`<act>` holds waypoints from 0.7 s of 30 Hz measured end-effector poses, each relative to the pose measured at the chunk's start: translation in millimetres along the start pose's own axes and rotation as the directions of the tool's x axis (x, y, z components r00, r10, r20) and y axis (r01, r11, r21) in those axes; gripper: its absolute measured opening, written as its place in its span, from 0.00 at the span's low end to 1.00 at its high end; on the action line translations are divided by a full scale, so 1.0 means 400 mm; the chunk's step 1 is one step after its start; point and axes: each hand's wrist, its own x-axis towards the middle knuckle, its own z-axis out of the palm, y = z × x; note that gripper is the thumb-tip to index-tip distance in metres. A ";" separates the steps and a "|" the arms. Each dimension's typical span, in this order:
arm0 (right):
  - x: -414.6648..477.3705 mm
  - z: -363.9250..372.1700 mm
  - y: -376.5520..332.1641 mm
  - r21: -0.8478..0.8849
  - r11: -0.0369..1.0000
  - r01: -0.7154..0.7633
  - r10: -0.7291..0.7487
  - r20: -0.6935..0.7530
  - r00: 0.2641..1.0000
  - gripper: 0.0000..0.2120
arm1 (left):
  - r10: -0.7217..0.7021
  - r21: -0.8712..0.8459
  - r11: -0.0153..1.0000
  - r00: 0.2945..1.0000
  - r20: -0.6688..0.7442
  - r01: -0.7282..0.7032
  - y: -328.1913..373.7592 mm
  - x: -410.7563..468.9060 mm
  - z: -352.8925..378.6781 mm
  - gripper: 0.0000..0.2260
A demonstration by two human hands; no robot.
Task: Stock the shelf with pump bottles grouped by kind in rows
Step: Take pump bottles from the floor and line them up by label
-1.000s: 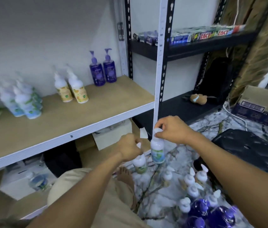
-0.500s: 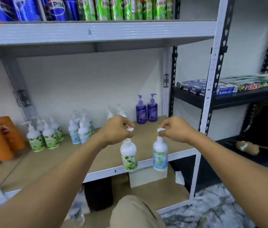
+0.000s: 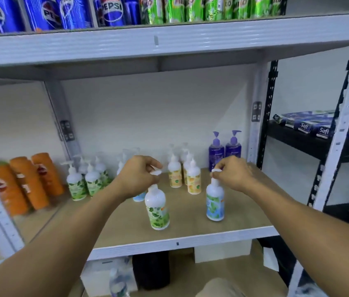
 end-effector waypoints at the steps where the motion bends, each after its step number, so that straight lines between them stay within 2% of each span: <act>1: 0.014 0.011 0.000 -0.004 1.000 -0.002 0.002 -0.005 1.000 0.07 | -0.002 0.008 1.000 1.000 -0.014 0.002 -0.014 0.007 0.003 0.11; 5: 0.061 0.033 0.006 -0.021 1.000 -0.017 0.017 -0.024 1.000 0.09 | -0.009 0.008 1.000 0.999 -0.050 0.009 -0.060 0.032 0.016 0.12; 17: 0.094 0.076 0.047 -0.012 1.000 -0.029 0.028 -0.023 0.999 0.04 | -0.101 -0.032 0.995 0.988 -0.120 0.098 -0.151 0.094 0.038 0.13; 21: 0.085 0.075 0.051 -0.051 0.999 0.012 -0.013 -0.025 1.000 0.09 | -0.117 -0.017 0.993 0.984 -0.136 0.116 -0.177 0.098 0.050 0.13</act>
